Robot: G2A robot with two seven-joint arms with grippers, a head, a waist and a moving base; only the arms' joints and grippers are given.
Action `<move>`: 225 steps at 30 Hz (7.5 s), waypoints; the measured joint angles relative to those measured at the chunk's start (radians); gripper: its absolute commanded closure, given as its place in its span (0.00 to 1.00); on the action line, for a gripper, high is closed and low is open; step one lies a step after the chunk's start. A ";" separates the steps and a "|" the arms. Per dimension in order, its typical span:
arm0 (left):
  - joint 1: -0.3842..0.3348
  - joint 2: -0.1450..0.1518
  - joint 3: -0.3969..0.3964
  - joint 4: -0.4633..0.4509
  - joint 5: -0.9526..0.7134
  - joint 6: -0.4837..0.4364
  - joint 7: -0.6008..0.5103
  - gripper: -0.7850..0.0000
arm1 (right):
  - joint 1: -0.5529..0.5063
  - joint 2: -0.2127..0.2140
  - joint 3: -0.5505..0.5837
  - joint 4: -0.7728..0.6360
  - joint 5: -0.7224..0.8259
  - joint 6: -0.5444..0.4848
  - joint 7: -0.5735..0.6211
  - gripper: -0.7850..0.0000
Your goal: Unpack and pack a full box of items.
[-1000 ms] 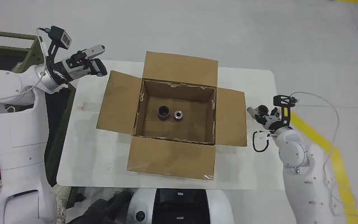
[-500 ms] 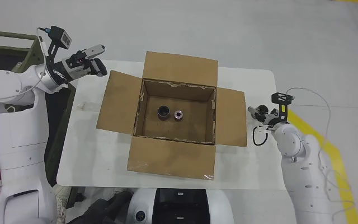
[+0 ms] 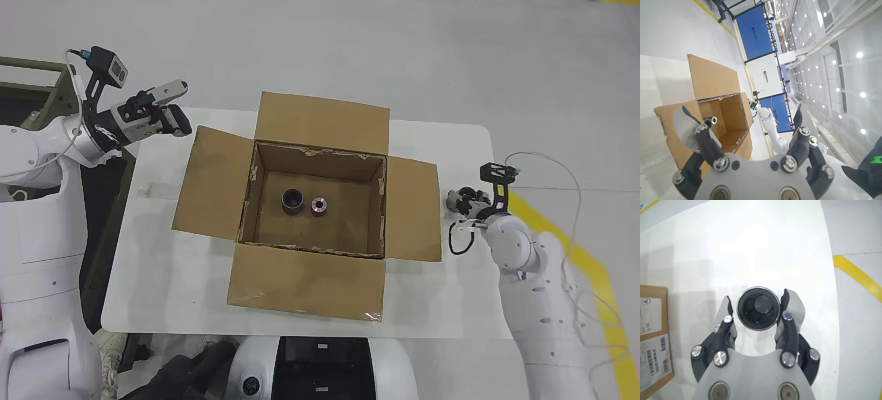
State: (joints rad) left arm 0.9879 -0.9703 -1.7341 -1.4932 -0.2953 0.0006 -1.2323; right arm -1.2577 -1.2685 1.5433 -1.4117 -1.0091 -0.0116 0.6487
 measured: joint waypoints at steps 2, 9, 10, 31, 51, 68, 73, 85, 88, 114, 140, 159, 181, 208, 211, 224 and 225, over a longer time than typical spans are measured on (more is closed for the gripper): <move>0.000 0.000 0.000 0.000 0.000 0.000 0.000 0.00 | 0.001 0.001 -0.003 0.002 -0.005 0.006 -0.001 0.66; 0.000 0.000 0.000 0.000 0.000 0.000 0.000 0.00 | -0.013 0.003 -0.013 -0.019 -0.022 0.030 -0.007 0.99; 0.000 0.000 0.000 0.000 0.000 0.000 0.000 0.00 | -0.019 0.003 -0.013 -0.027 -0.025 0.033 -0.008 1.00; 0.000 0.000 0.000 0.000 0.000 0.000 0.000 0.00 | -0.241 0.013 0.063 -0.355 0.025 0.047 -0.147 1.00; 0.000 0.000 0.000 0.000 0.000 0.000 0.000 0.00 | -0.400 0.011 -0.019 -0.738 -0.069 -0.029 -0.334 1.00; 0.000 0.000 0.000 0.000 0.000 0.000 0.000 0.00 | -0.266 0.005 -0.264 -0.694 -0.141 -0.134 -0.196 1.00; 0.000 0.000 0.000 0.000 0.000 0.000 0.000 0.00 | -0.235 0.003 -0.317 -0.680 -0.164 -0.162 -0.157 1.00; 0.000 0.000 0.000 0.000 0.000 0.000 0.000 0.00 | -0.061 -0.016 -0.454 -0.562 -0.177 -0.143 0.002 1.00; 0.000 0.000 0.000 0.000 0.000 0.000 0.000 0.00 | -0.010 -0.025 -0.491 -0.515 -0.180 -0.125 0.029 1.00; 0.000 0.000 0.000 0.000 0.000 0.000 0.000 0.00 | 0.210 -0.095 -0.646 -0.219 -0.201 0.089 0.129 1.00; 0.000 0.000 0.000 0.000 0.000 0.000 0.000 0.00 | 0.320 -0.146 -0.700 -0.054 -0.180 0.157 0.275 0.56; 0.000 0.000 0.000 0.000 0.000 0.000 0.000 0.00 | 0.209 -0.136 -0.650 -0.252 -0.245 0.141 0.278 0.08; 0.000 0.000 0.000 0.000 0.000 0.000 0.000 0.00 | -0.093 -0.077 -0.454 -0.665 -0.154 -0.123 0.121 0.00; 0.000 0.000 0.000 0.000 0.000 0.000 0.000 0.00 | -0.335 -0.006 0.096 -0.639 0.451 -0.320 0.032 0.00; 0.000 0.000 0.000 0.000 0.000 0.000 0.000 0.00 | -0.323 0.001 0.141 -0.584 0.547 -0.298 0.082 0.00; 0.000 0.000 0.000 0.000 0.000 0.000 0.000 0.00 | -0.243 0.034 0.259 -0.272 0.879 -0.363 0.254 0.00; 0.000 0.000 0.000 0.000 0.000 0.000 0.000 0.00 | -0.229 0.037 0.260 -0.240 0.904 -0.369 0.271 0.00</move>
State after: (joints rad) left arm 0.9879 -0.9703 -1.7341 -1.4932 -0.2953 0.0006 -1.2323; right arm -1.4870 -1.2312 1.8035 -1.6516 -0.1050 -0.3801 0.9196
